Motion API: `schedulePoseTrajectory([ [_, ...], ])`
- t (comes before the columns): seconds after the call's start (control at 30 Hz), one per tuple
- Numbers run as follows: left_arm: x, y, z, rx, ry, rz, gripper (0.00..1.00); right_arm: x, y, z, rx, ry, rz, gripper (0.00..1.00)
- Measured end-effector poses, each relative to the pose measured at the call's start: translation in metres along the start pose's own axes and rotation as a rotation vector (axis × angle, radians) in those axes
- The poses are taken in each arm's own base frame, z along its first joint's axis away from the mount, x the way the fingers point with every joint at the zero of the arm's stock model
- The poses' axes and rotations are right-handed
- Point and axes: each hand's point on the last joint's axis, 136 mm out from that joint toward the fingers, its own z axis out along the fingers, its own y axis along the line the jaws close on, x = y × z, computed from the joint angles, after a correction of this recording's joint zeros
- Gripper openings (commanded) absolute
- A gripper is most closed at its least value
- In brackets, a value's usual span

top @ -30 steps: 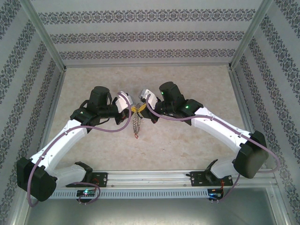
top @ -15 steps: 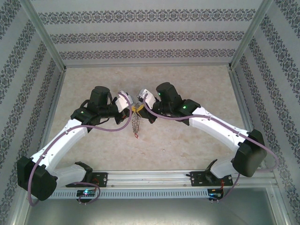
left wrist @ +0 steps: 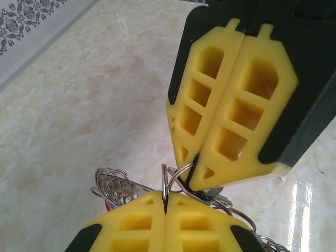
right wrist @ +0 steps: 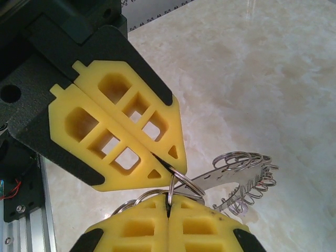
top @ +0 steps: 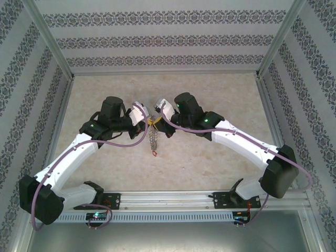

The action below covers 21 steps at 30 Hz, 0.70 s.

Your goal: Put the keys on the keyring

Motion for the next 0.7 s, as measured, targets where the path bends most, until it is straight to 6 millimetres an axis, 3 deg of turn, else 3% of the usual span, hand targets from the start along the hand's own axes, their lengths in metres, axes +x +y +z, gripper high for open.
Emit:
schedulePoseTrajectory([
  [0.7,-0.0006,-0.0012,0.0001,0.007,-0.004,0.0,0.0,-0.0068,0.0053,-0.0035,-0.001,-0.04,-0.093,0.0],
])
